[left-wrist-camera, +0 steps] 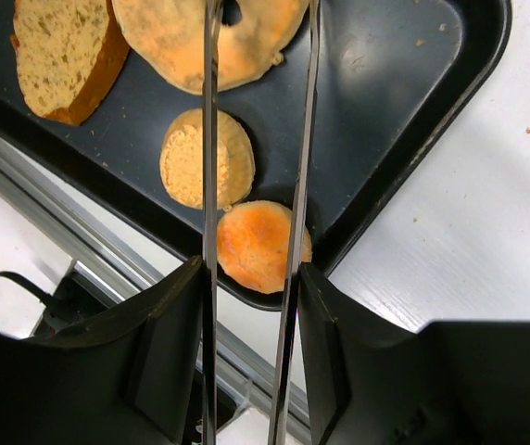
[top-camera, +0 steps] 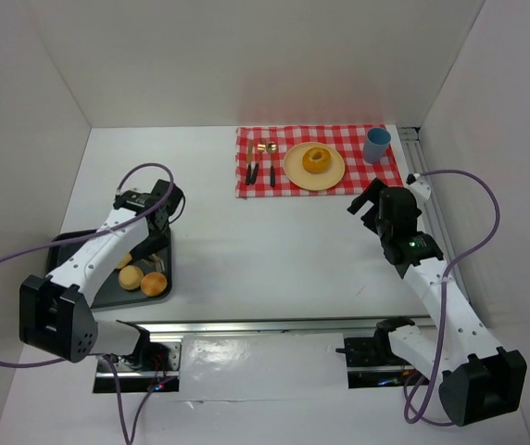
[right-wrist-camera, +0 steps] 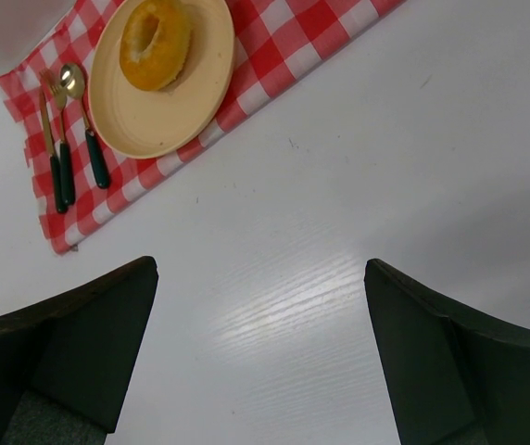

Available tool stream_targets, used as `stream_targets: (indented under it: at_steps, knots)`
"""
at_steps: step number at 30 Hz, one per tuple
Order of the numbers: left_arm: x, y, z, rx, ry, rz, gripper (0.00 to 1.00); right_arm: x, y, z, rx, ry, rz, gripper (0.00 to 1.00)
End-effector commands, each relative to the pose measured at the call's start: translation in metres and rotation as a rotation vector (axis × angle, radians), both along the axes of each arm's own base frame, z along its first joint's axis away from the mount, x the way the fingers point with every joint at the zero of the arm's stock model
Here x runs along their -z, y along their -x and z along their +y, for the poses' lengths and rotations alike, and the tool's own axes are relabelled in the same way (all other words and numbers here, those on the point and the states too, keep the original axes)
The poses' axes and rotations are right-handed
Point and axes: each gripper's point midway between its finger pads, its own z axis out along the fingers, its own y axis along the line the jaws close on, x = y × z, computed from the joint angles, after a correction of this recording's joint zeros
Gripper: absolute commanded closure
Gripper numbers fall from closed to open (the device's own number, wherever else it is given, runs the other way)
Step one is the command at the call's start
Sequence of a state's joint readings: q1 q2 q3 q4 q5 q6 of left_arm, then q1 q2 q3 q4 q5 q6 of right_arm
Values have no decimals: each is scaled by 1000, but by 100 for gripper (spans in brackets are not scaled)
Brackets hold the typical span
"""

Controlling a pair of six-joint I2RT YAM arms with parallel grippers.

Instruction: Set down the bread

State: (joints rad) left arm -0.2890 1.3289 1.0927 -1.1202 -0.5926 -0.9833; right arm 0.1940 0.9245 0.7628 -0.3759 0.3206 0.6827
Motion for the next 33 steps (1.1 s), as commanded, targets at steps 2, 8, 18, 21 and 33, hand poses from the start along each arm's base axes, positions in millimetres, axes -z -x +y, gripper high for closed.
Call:
stream_targets:
  at_steps: [2,8,18,21,33]
  knots:
    - [-1,10,2,-32,-57,19,45,-11,-8,3,-11,-8,-55,0]
    - [1,17,0,-50,-44,15,45,-8,-8,5,-27,5,-43,0]
    - [9,31,-7,-37,-14,40,44,-11,-12,11,-54,-13,-60,0]
    - [9,29,-10,-27,-10,31,44,-10,-14,13,-62,-17,-59,0]
    - [11,11,-5,-23,-76,43,44,-6,-10,10,-58,-4,-57,0]
